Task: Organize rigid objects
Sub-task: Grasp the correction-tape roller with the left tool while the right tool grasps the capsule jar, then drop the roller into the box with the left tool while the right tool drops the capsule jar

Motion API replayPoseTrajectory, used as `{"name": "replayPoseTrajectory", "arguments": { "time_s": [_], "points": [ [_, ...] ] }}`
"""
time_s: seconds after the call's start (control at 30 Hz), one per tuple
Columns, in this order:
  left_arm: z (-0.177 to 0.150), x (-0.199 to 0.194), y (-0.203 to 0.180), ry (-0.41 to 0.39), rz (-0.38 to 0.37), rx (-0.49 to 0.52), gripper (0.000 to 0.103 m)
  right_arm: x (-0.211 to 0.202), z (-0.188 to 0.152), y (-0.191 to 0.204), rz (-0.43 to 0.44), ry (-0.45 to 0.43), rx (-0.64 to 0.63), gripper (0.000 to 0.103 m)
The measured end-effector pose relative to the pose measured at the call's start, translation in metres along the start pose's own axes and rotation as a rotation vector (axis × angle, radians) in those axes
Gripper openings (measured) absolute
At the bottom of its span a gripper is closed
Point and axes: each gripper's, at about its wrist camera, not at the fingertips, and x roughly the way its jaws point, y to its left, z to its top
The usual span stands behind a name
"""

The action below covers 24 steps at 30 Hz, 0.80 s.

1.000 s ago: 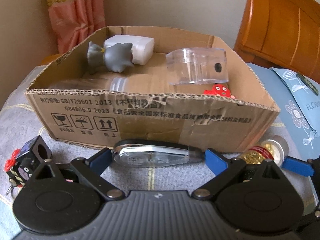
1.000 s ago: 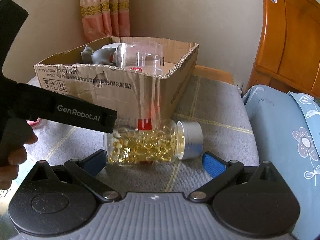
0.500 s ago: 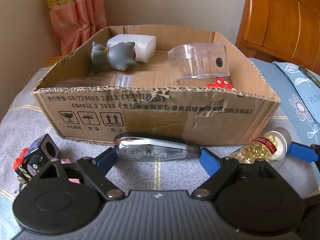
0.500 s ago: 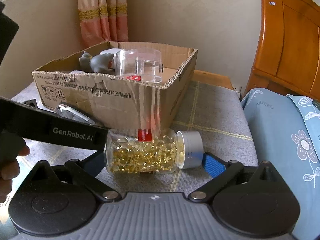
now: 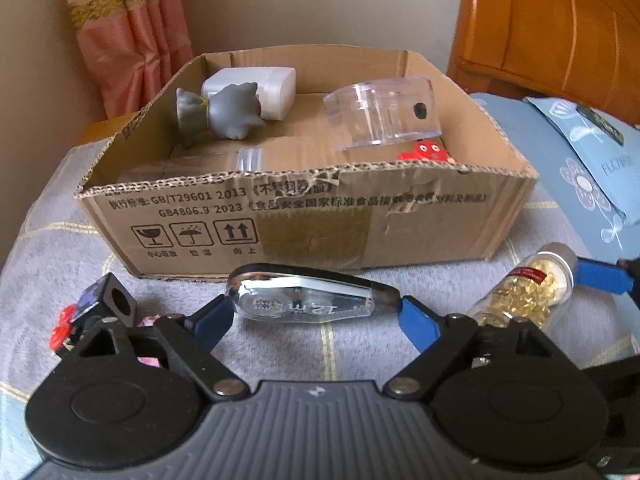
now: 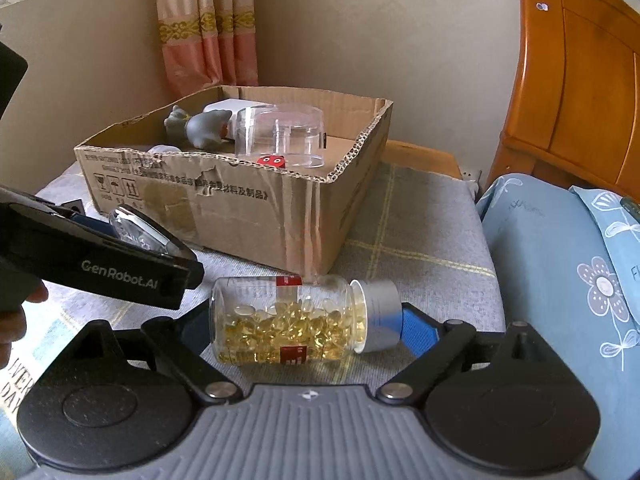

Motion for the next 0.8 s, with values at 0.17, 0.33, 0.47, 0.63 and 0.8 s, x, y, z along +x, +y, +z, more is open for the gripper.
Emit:
{"name": "replayPoseTrajectory", "arguments": {
  "time_s": [0.17,0.33,0.47,0.63,0.8],
  "points": [
    [-0.004,-0.011,0.002,0.009,-0.02,0.049,0.089,-0.008,-0.002,0.005,0.008,0.013,-0.016,0.095],
    [-0.006,-0.024,0.003,0.016,-0.053,0.102,0.089,-0.02,0.002,0.008,0.028,0.007,-0.022,0.095],
    [-0.005,-0.035,0.008,0.03,-0.077,0.135,0.089,-0.028,0.004,0.009,0.05,0.01,-0.036,0.095],
    [-0.001,-0.05,0.016,0.037,-0.091,0.171,0.089,-0.035,0.009,0.005,0.082,0.028,-0.023,0.095],
    [0.011,-0.065,0.022,0.051,-0.137,0.192,0.089,-0.046,0.02,0.001,0.108,0.024,-0.029,0.095]
  ]
}}
